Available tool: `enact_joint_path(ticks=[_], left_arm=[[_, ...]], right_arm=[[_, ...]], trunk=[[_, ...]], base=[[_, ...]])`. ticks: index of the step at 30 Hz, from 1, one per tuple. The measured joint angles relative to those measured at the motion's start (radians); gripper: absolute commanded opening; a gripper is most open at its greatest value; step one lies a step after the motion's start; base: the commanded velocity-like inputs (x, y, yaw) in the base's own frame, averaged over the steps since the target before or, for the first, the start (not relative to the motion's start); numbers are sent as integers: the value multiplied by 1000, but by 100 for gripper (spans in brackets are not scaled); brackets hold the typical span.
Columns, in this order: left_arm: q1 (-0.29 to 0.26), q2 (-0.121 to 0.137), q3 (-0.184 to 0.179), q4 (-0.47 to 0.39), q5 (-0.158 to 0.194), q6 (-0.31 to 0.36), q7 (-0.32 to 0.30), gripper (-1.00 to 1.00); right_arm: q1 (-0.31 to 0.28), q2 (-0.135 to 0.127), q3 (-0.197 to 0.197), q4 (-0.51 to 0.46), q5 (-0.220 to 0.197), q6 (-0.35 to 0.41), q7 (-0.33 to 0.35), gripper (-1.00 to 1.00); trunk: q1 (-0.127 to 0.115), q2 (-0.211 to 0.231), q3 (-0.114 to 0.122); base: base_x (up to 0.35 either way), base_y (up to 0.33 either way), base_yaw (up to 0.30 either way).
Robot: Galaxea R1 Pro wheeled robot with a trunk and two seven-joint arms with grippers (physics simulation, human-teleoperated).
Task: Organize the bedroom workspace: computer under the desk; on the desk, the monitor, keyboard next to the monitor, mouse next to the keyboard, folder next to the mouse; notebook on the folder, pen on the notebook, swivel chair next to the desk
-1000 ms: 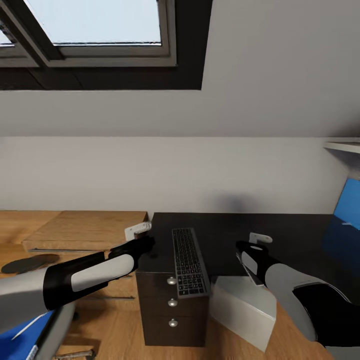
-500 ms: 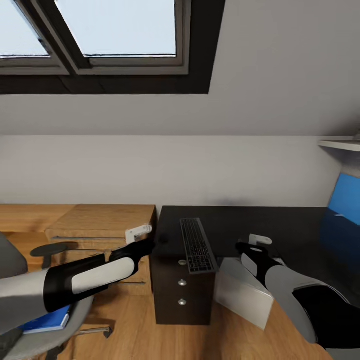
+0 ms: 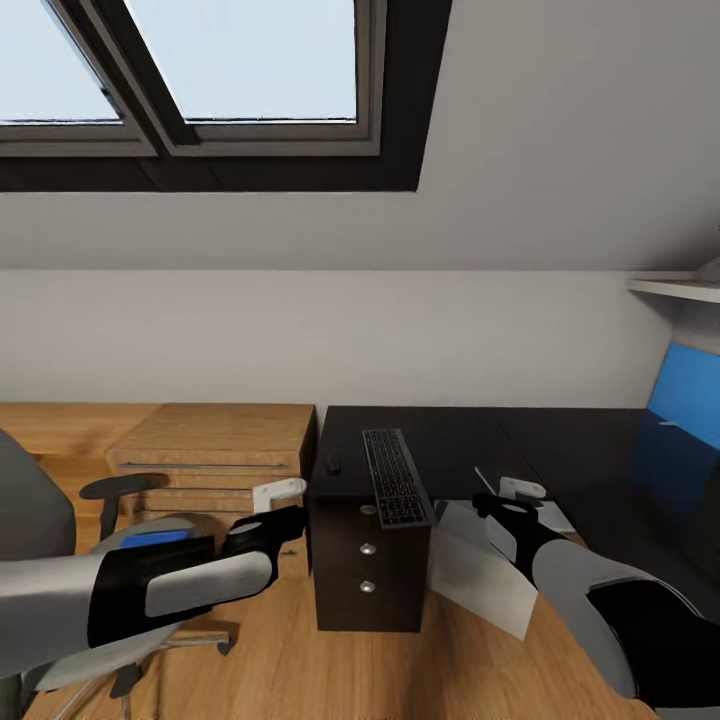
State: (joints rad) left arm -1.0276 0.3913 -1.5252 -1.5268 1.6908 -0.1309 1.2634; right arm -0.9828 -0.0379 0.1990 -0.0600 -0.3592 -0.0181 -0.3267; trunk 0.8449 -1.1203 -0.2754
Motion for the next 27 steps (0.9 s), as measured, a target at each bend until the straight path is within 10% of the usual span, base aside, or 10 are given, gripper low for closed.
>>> enact_joint_path(ticks=[17, 27], left_arm=[[0, -26, -168, 156, 49, -95, -12, 100], [0, -127, -349, 413, 267, -98, -200, 100]], right_arm=[[79, -3, 1, 1, 7, -33, -3, 100], [193, -2, 1, 7, 9, -98, -3, 100]], trunk=[[-61, 112, 50], [-100, 182, 81]], base=[[0, 0, 0], [0, 0, 0]])
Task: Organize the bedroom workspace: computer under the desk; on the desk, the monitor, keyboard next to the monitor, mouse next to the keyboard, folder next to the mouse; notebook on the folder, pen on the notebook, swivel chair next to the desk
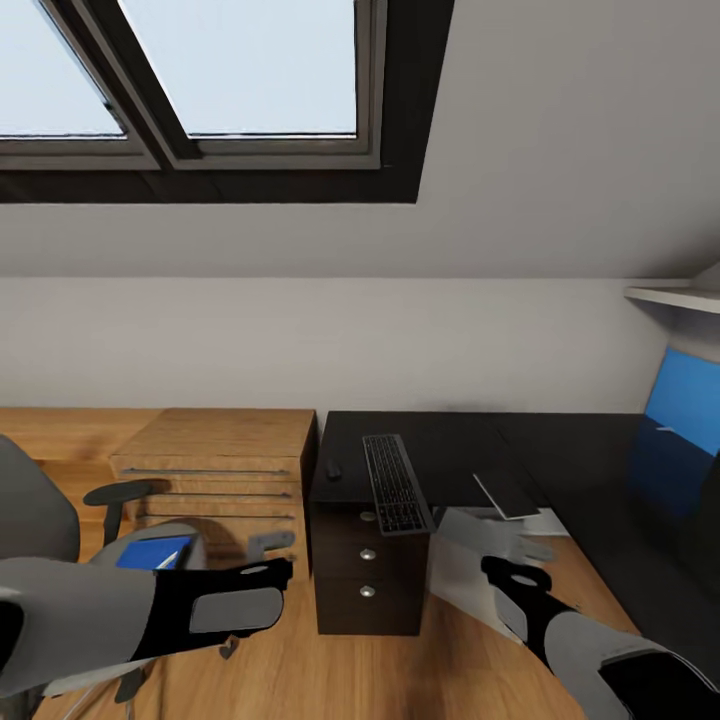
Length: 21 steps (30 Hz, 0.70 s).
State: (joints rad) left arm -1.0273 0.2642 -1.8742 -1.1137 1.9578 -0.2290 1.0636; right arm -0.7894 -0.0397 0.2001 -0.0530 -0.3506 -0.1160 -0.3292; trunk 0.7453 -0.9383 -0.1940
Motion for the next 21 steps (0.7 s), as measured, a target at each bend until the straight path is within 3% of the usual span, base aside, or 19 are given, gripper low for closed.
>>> enact_joint_path(ticks=[2, 3, 5, 8, 13, 18, 20, 21], left_arm=[[2, -19, -41, 62, 47, 0, -71, 100], [11, -37, -80, 121, 98, -2, -144, 100], [29, -52, -119, 178, 150, -3, -218, 100], [89, -71, -180, 270, 237, -6, -335, 100], [181, -87, -219, 351, 286, -46, -417, 100], [309, -98, -282, 385, 305, -217, -450, 100], [366, -107, -366, 391, 313, -328, -455, 100], [384, -110, -390, 392, 313, -356, -456, 100]], right_arm=[[30, 2, 1, 0, 0, -19, 0, 100], [59, 4, 1, 1, -1, -46, 0, 100], [88, 5, 3, 1, 0, -75, 0, 100], [138, 12, 2, 3, -3, -121, 0, 100], [202, 17, 2, 8, -7, -154, -1, 100], [269, 22, 3, 45, -8, -214, 0, 100], [321, 24, 2, 61, -7, -323, 1, 100], [347, 25, 3, 64, -1, -375, 2, 100]], trunk=[[-8, 14, 6], [-11, 21, 9], [-19, 35, 16], [-31, 56, 25], [-50, 91, 41], [-69, 126, 56], [-77, 140, 62], [-81, 147, 66]], base=[[0, 0, 0], [0, 0, 0], [0, 0, 0], [0, 0, 0], [0, 0, 0], [0, 0, 0], [0, 0, 0], [0, 0, 0]])
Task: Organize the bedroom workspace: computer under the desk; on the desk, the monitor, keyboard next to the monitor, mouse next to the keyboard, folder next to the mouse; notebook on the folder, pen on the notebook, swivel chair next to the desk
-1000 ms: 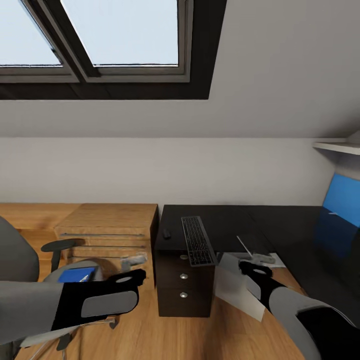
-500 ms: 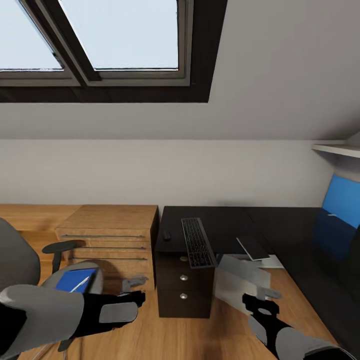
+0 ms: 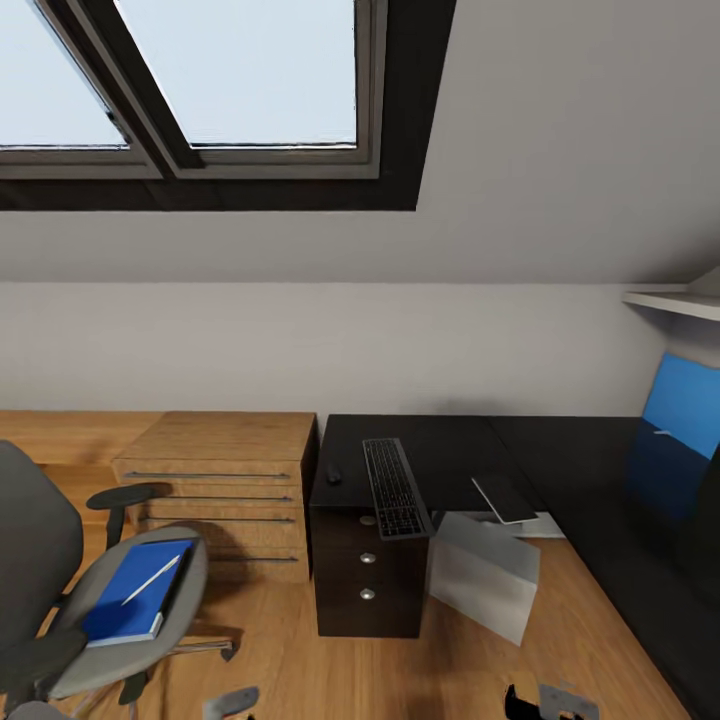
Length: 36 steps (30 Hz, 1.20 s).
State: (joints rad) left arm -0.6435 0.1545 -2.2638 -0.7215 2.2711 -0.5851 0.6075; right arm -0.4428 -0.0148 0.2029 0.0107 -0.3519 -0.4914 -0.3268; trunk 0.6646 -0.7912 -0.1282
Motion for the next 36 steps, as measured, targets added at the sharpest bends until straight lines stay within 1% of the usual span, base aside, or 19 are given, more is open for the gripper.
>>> enact_joint_path(ticks=[3, 4, 8, 17, 23, 26, 29, 33, 34, 35, 36], left_arm=[[25, -1, -21, 2, 1, -24, -2, 100], [45, -2, -29, 3, 2, -33, -3, 100], [80, -2, -38, 8, 0, -45, -5, 100], [99, -2, -44, 53, 0, -44, -8, 100], [102, 1, -44, 81, 3, -41, -53, 100], [106, 2, -43, 111, 5, -41, -98, 100], [116, 1, -43, 125, 6, -43, -127, 100], [138, -2, -43, 136, 6, -51, -149, 100], [142, -1, -43, 137, 6, -55, -151, 100], [168, 5, -43, 141, 10, -112, -156, 100], [185, 7, -43, 143, 10, -151, -157, 100]], right_arm=[[31, 0, 1, 2, 17, -69, 1, 100], [44, 0, 0, 4, 26, -99, 5, 100], [59, -1, -1, 5, 37, -135, 20, 100], [66, 0, -1, 10, 42, -149, 29, 100], [67, 2, 0, 10, 42, -140, 32, 100], [67, 2, 0, 10, 42, -138, 34, 100], [68, 2, 0, 10, 42, -137, 37, 100], [68, 3, 0, 10, 43, -139, 52, 100], [68, 5, 1, 10, 43, -140, 55, 100], [69, 25, 3, 9, 48, -147, 63, 100], [71, 31, 0, 9, 48, -155, 64, 100]], trunk=[[0, 0, 0], [0, 0, 0], [0, 0, 0], [0, 0, 0], [0, 0, 0], [0, 0, 0], [0, 0, 0], [0, 0, 0], [0, 0, 0], [0, 0, 0], [0, 0, 0]], base=[[0, 0, 0], [0, 0, 0], [0, 0, 0], [0, 0, -4], [0, 0, -52], [0, 0, -25], [0, 0, -13], [0, 0, -5], [0, 0, -1], [0, 0, 0], [0, 0, 0]])
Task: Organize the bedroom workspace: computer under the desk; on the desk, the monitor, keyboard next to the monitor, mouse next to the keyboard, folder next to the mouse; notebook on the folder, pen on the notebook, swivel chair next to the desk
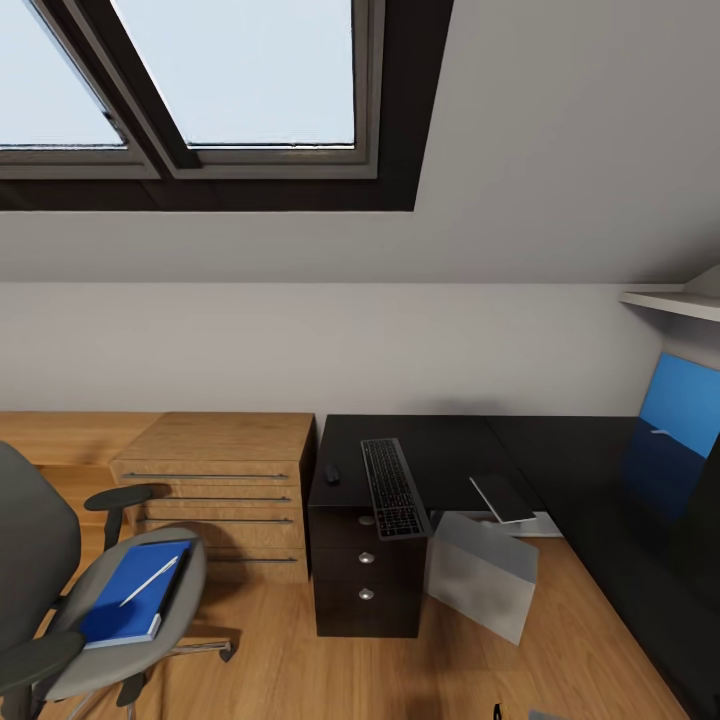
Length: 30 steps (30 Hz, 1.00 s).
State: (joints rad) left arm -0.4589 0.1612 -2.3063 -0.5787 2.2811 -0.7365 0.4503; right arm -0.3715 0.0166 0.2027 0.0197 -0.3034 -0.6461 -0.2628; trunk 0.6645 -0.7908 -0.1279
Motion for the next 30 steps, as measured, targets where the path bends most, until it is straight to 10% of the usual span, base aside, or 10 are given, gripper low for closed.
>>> enact_joint_path(ticks=[10, 30], left_arm=[[169, 6, 2, 108, 1, -131, -7, 100], [245, -32, 3, 199, -6, -168, -14, 100]], right_arm=[[120, 2, -5, 0, 119, -262, -1, 100], [178, -15, -3, 0, 135, -254, -2, 100]], trunk=[[0, 0, 0], [0, 0, 0]], base=[[0, 0, 0], [-16, -131, 0]])
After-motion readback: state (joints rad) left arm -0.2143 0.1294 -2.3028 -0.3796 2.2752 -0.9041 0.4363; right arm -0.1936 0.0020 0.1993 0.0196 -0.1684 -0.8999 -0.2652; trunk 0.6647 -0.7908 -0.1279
